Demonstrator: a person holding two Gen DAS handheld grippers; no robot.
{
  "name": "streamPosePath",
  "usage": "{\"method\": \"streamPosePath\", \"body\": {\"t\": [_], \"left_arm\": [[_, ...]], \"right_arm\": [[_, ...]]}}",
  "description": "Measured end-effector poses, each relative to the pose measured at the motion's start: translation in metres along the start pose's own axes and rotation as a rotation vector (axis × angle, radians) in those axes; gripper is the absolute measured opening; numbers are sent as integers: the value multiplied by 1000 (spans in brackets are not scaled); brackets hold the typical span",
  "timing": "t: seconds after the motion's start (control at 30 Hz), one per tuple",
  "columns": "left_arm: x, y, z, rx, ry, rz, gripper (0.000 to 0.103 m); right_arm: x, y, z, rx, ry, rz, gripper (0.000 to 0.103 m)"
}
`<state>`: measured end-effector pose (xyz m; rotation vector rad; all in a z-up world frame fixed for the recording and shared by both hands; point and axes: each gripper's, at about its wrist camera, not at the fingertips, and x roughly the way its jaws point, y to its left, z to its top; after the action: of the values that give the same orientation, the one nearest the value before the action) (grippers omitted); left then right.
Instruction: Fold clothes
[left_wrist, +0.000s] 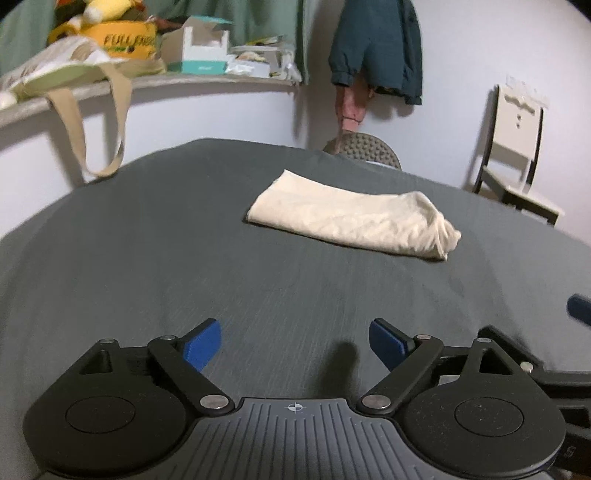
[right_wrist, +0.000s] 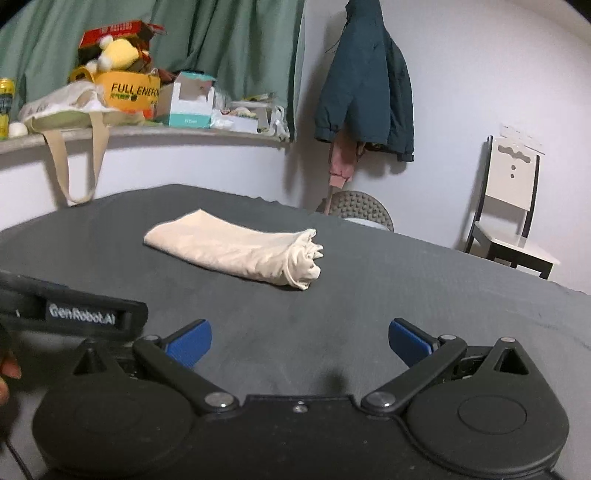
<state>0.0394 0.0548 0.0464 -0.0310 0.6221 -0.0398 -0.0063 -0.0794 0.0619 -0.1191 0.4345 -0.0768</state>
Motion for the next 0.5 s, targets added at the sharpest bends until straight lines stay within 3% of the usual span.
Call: {"method": "streamPosePath", "body": {"t": [0.1, 0.23, 0.37, 0.5], "left_arm": [[4, -5, -4, 43, 3, 8, 89], [5, -13, -7, 110, -5, 26, 93], [6, -8, -7, 83, 8, 33, 102], [7, -4, -8, 77, 12, 34, 103]], "right_arm": [[3, 1, -1, -3, 14, -55, 103], [6, -8, 0, 29, 6, -22, 103], [21, -17, 0, 82, 86, -46, 103], [34, -27, -3, 134, 160, -36, 103]]}}
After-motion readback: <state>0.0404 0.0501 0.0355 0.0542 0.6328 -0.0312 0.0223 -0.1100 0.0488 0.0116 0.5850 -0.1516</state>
